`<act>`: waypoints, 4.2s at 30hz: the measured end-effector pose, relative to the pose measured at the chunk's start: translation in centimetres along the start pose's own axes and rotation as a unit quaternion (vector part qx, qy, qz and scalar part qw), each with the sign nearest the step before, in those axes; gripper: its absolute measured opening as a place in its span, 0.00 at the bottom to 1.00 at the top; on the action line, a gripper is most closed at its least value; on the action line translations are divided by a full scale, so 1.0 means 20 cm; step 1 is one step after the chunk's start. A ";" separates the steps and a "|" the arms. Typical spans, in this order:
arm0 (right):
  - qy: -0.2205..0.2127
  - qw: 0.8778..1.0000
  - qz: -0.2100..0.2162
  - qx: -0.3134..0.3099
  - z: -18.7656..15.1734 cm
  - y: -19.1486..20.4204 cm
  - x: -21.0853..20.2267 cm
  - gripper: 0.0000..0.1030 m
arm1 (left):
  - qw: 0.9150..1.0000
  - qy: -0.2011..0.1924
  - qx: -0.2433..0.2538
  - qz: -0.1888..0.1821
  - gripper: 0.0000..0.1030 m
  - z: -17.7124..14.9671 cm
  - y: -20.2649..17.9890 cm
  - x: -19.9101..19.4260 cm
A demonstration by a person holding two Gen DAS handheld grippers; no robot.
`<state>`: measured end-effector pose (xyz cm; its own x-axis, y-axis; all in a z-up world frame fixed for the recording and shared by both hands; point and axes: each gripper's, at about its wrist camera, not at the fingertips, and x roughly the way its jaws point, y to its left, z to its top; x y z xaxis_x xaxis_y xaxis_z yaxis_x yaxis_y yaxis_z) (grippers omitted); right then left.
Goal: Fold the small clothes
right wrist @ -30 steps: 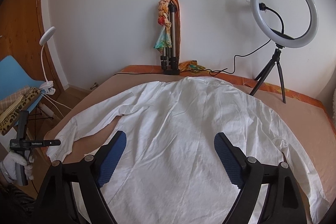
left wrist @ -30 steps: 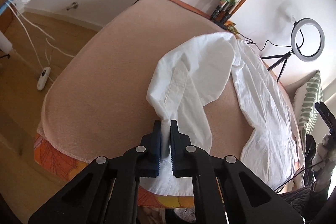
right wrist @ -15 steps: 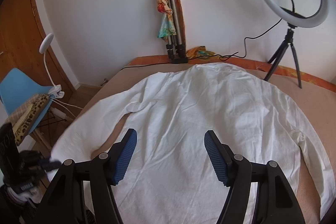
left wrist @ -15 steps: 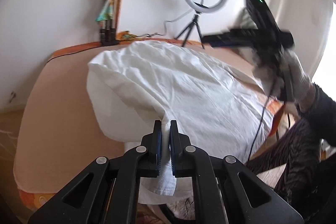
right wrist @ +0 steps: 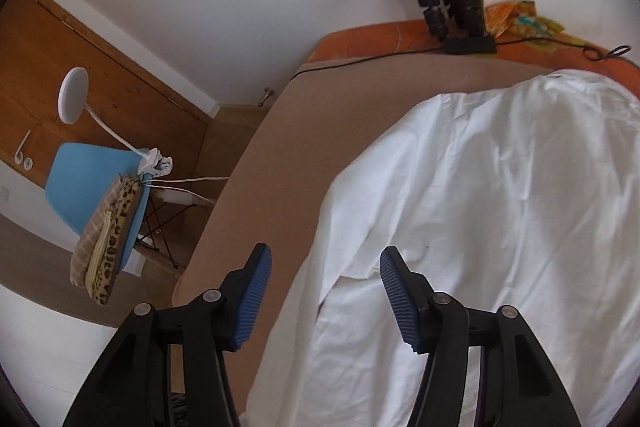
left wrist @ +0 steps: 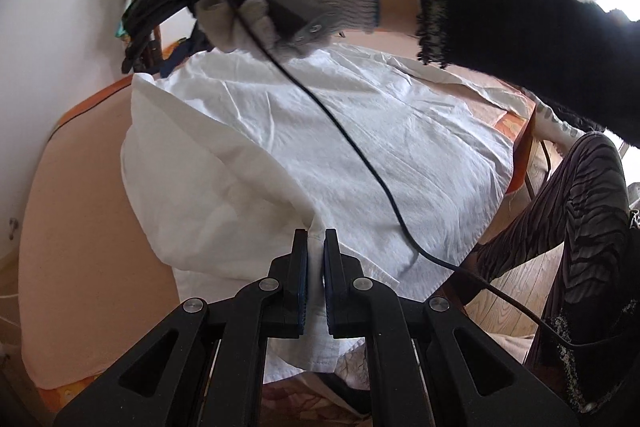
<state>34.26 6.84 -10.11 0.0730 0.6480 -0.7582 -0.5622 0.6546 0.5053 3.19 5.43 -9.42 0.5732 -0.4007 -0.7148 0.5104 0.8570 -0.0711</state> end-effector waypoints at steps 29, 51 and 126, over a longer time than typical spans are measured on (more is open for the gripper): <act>0.011 0.999 -0.043 -0.027 -0.91 0.05 -0.40 0.51 | 0.959 0.034 -0.271 -0.075 0.29 -0.17 0.42 0.06; 0.041 0.978 0.176 0.106 -1.37 0.01 -0.21 0.05 | 0.957 -0.026 -0.287 -0.037 0.00 -0.09 0.53 -0.15; -0.085 0.988 -0.130 0.018 -0.18 -0.09 -0.31 0.00 | 0.987 0.010 -0.130 -0.094 0.01 0.03 0.06 0.00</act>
<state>31.92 0.19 -7.78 0.3498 0.5091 -0.7864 -0.4766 0.8194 0.3185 4.23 6.36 -9.02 0.4692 -0.5567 -0.6855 0.4242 0.8229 -0.3779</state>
